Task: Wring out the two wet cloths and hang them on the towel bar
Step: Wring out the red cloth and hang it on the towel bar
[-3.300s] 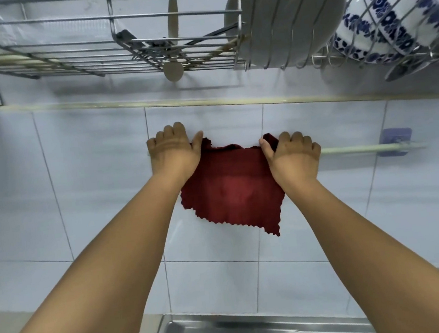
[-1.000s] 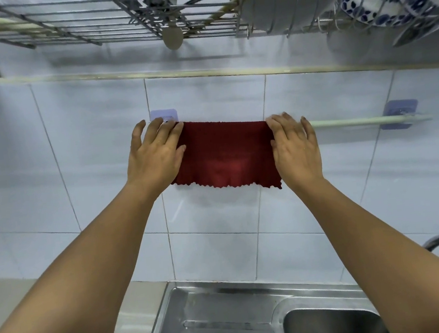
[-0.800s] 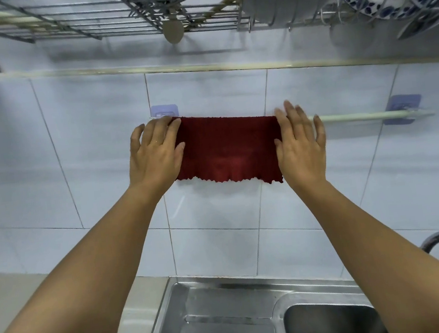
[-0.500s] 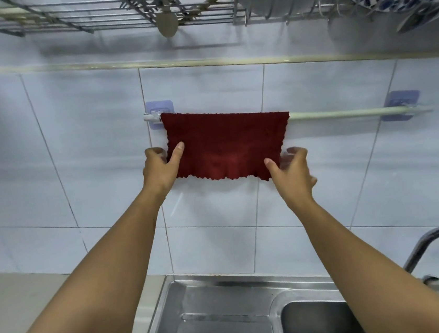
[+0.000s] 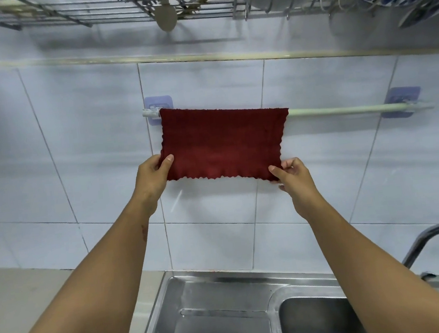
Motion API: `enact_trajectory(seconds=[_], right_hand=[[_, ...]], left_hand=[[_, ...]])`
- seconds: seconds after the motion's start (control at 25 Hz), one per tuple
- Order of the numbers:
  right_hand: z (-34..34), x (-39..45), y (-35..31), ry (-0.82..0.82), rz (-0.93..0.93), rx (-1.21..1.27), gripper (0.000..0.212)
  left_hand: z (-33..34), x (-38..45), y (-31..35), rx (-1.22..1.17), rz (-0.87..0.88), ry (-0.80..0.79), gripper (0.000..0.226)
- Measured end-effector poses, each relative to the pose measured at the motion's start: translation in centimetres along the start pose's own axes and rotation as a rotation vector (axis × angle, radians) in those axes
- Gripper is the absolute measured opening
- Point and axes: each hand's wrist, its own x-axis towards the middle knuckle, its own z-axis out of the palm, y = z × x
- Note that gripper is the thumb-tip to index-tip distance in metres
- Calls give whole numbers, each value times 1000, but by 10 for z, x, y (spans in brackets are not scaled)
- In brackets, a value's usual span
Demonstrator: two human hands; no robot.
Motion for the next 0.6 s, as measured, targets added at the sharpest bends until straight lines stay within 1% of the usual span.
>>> enact_trajectory(seconds=[0.08, 0.2, 0.32, 0.4, 0.48, 0.6], right_hand=[[-4, -2, 1, -30, 33, 44, 17], [-10, -7, 0, -122, 67, 30, 11], [-12, -12, -2, -203, 132, 67, 10], [-12, -13, -1, -182, 126, 39, 10], [-10, -12, 1, -111, 85, -17, 10], [-8, -10, 6, -26, 28, -62, 14]], left_hand=[[-6, -3, -1, -18, -3, 8, 20], [-11, -4, -2, -4, -15, 16, 24], [-12, -4, 0, 32, -21, -2, 20], [-13, -5, -1, 52, -23, -23, 18], [-15, -6, -4, 67, -24, -24, 15], [-18, -7, -9, 142, -3, 37, 17]])
